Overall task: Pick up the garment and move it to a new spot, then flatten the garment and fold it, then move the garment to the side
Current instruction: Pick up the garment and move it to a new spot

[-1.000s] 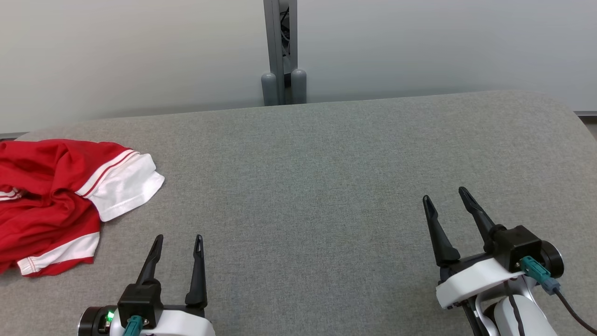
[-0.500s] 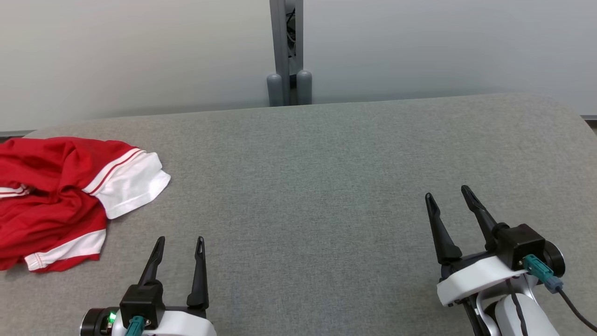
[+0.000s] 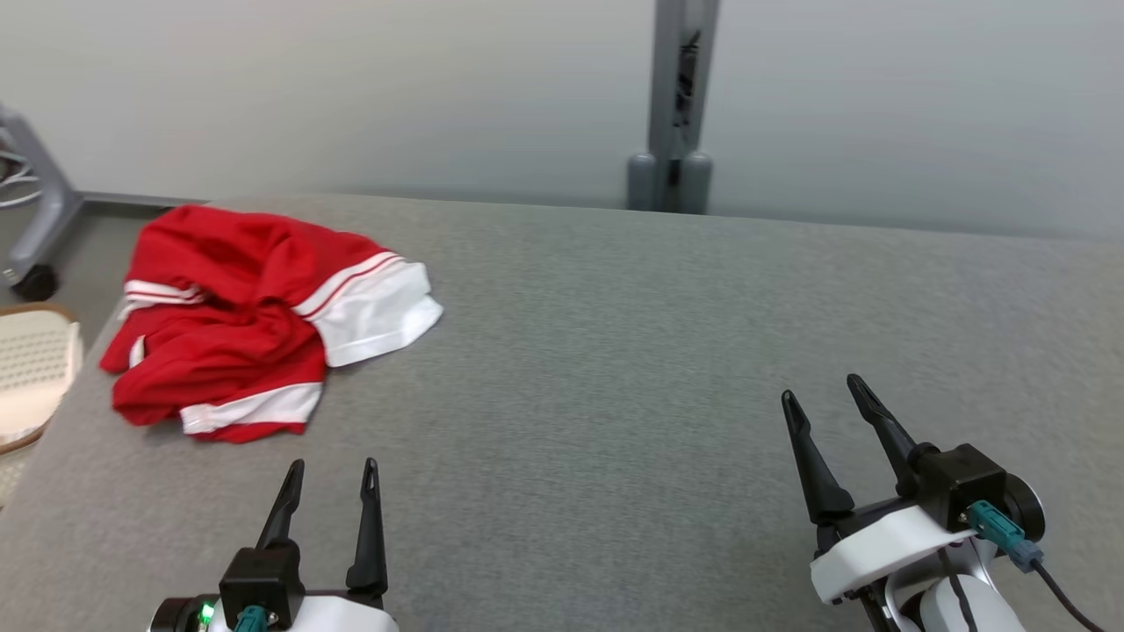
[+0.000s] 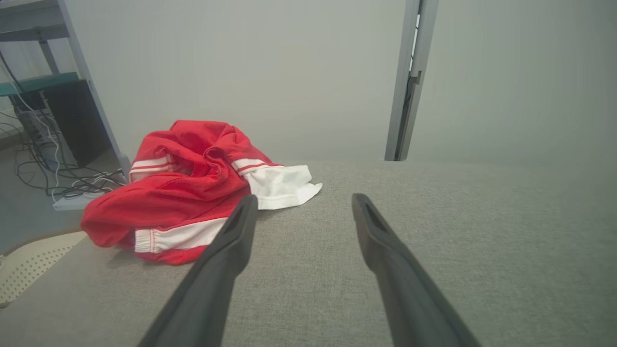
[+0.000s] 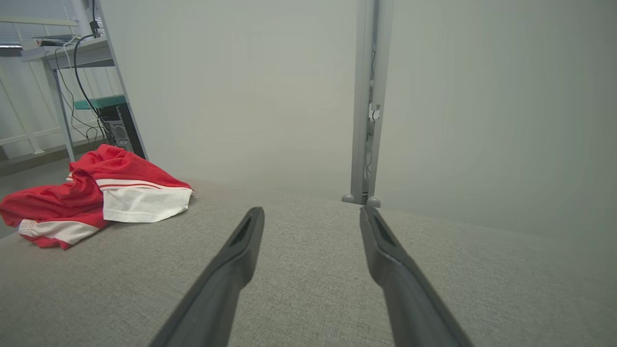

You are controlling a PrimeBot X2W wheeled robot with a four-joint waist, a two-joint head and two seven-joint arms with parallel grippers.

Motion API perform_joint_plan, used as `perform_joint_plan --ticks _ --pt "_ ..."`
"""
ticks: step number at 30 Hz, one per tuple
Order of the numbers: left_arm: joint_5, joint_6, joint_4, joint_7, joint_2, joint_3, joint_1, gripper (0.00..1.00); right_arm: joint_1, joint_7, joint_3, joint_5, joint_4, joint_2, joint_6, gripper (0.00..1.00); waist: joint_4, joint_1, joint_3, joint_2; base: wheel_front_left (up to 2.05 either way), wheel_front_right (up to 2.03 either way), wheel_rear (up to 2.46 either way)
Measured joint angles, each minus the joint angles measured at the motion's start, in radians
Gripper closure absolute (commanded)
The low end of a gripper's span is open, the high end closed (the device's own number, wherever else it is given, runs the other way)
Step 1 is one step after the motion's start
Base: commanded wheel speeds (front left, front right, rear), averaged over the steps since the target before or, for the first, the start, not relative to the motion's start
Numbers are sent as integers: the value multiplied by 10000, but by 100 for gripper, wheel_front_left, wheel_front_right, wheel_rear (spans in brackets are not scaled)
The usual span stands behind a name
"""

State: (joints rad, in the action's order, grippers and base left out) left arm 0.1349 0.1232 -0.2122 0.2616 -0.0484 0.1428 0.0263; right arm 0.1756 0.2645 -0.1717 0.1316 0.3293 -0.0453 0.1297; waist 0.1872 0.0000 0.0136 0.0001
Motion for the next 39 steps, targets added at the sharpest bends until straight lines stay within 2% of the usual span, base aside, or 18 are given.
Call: perform_joint_plan --ticks 14,18,28,39 --pt "-104 2 136 -2 2 -355 561 0 -223 0 -481 510 46 -27 4 0 2365 0 -579 0 0 0 0" --pt "84 153 433 -2 -6 -606 703 0 -16 0 -815 516 151 -2 10 0 2794 0 -592 0 0 0 0" --pt "203 366 865 0 -2 -817 905 0 473 0 -1310 683 433 -4 10 0 3061 0 -386 0 0 0 0" --pt "201 336 882 0 0 -995 901 0 487 0 -1202 746 481 -6 10 0 2985 0 -461 0 0 0 0"
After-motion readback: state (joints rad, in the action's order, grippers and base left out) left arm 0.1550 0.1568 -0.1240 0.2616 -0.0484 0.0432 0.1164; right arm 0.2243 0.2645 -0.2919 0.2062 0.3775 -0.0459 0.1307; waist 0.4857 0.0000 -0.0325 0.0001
